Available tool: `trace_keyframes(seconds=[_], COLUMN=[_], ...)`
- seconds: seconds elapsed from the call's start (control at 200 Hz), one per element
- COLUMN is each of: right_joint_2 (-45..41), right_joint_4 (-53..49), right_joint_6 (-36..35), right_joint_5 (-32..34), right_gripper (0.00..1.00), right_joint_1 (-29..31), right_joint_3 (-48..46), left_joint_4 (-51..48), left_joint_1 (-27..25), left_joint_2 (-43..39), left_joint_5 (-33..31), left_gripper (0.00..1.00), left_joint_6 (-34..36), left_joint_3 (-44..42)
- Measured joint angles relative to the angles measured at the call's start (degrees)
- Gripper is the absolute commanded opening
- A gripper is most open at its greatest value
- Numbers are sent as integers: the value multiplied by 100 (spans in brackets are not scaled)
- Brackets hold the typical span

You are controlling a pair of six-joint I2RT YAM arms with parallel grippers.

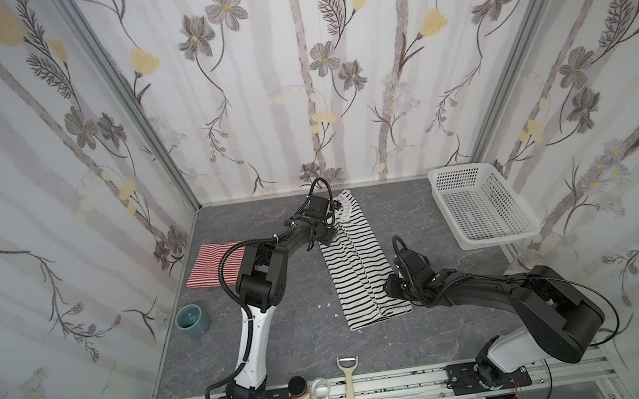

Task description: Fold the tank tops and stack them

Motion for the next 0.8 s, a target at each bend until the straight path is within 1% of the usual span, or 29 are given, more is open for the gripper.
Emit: trace_keyframes(seconds=[0.14, 0.27, 0.305, 0.345, 0.395, 0.455, 0.515, 0.65, 0.799], right_joint_2=[109, 131, 94, 4, -179, -435, -610, -833, -1121], right_joint_4=[85, 87, 35, -94, -282, -400, -452, -634, -828], right_joint_6=[258, 413, 424, 428, 452, 452, 463, 496, 627], right_joint_5=[2, 0, -2, -9, -22, -20, -20, -24, -74], right_gripper=[37, 38, 40, 46, 50, 53, 54, 53, 53], right_joint_1=[214, 323, 337, 341, 341, 339, 339, 350, 378], right_joint_3=[81, 146, 153, 151, 146, 144, 144, -31, -426], left_joint_4=[4, 0, 4, -22, -190, -352, -417, -365, -367], left_joint_1=[-90, -116, -118, -120, -120, -120, -114, -107, -109], left_joint_2=[348, 404, 376, 297, 114, -166, -531, -1403, -2184], left_joint_5=[-2, -4, -7, -44, -85, -107, -107, -81, 138], left_gripper=[55, 55, 55, 56, 57, 62, 64, 65, 65], left_joint_6=[11, 20, 20, 17, 17, 9, -26, -72, -118], left_joint_3=[529, 634, 608, 520, 352, 136, -90, -664, -1663])
